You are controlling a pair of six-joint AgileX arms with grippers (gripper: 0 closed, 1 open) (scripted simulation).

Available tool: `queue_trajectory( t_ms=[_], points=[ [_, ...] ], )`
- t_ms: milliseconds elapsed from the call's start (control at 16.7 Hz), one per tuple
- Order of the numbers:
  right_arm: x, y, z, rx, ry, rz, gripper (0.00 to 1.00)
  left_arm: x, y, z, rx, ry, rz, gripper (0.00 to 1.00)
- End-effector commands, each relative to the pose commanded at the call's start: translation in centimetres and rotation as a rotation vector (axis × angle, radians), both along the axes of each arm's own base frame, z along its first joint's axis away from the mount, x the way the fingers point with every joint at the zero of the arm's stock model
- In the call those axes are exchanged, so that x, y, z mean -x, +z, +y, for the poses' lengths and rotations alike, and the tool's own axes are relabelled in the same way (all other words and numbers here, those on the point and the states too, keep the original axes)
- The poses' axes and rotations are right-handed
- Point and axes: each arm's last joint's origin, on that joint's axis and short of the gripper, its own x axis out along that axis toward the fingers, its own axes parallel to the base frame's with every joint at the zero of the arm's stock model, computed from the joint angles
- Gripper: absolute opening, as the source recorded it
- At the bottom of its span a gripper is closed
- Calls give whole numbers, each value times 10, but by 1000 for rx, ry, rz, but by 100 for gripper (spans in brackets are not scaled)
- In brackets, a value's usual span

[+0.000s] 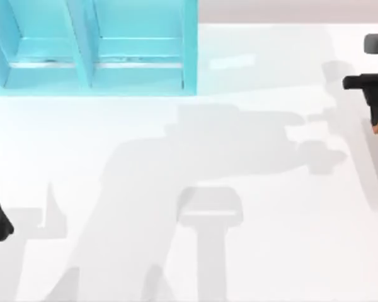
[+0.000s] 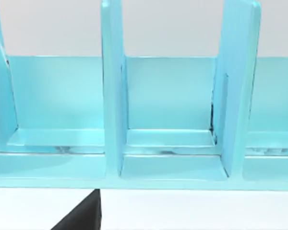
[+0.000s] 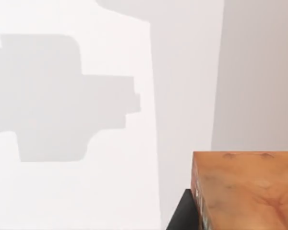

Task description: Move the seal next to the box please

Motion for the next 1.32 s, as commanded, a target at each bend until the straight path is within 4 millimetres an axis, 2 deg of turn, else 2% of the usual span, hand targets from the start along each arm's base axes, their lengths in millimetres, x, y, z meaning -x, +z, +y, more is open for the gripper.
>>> queue_trajectory(
  t_ms=[240,1020,1320],
  points=[
    [0,0,0,-1,0,0,0,0,0,0,0,0,0,100],
    [0,0,0,-1,0,0,98,0,0,0,0,0,0,100],
    [0,0,0,-1,0,0,100,0,0,0,0,0,0,100]
  ],
)
